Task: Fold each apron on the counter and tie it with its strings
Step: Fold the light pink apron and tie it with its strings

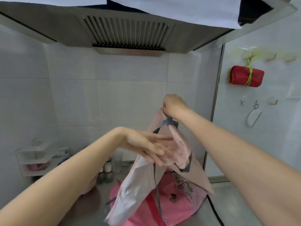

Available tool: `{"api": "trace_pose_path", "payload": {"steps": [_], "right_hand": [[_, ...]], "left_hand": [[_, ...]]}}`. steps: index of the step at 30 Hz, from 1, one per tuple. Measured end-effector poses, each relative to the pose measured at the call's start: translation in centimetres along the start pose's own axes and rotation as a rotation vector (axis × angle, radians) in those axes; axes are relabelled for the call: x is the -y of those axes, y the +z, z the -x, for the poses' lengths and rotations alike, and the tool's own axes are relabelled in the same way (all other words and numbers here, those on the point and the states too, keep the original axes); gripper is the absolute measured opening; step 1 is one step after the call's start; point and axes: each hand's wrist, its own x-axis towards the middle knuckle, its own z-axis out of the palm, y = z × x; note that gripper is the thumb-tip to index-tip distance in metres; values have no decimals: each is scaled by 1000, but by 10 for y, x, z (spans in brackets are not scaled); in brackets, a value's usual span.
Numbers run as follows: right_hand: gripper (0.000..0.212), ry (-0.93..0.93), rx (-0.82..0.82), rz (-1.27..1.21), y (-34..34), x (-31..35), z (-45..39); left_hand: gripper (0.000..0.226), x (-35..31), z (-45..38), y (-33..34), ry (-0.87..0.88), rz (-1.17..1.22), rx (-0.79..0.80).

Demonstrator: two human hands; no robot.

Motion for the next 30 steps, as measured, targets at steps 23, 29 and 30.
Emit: {"api": "trace_pose_path", "payload": {"steps": [23, 29, 30], "right_hand": [[27, 265, 0, -42, 19, -70, -26], [12, 310, -70, -178, -1, -66, -36], [9, 330, -58, -251, -5, -68, -41]], "left_hand": [[18, 47, -10, -65, -446, -1015, -1168], [33, 65, 15, -77, 22, -1526, -1483], [38, 70, 15, -74, 86, -1536, -1468]]}}
